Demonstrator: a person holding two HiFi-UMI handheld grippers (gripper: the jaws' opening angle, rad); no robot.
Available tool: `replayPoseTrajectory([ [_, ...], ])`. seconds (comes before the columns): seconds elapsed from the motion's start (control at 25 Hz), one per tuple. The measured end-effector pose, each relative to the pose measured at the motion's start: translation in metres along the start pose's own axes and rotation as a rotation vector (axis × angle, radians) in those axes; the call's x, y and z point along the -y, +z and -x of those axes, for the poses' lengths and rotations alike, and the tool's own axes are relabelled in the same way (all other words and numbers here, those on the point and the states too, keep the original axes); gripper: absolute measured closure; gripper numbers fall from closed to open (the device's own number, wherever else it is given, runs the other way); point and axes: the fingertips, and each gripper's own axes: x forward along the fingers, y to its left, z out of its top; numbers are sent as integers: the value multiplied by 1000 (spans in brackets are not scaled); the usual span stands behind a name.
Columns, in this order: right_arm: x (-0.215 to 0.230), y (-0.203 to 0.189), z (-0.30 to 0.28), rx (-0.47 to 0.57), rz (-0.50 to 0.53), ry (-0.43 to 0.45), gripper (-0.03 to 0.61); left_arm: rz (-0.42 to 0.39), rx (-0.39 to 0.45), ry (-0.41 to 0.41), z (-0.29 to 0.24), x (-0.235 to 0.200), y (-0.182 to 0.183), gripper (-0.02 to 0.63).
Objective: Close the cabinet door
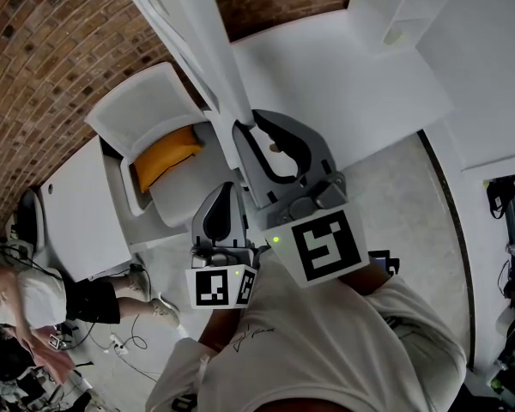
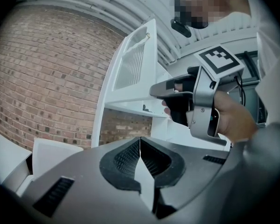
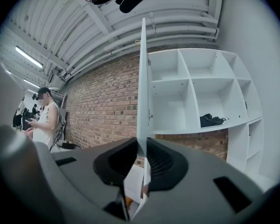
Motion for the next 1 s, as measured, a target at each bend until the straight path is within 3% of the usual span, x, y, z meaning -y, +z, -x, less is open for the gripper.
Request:
replayPoseTrajectory([
  [1.0, 34, -1, 0, -1, -16, 112, 511, 12, -31, -57, -33, 19, -8, 597],
])
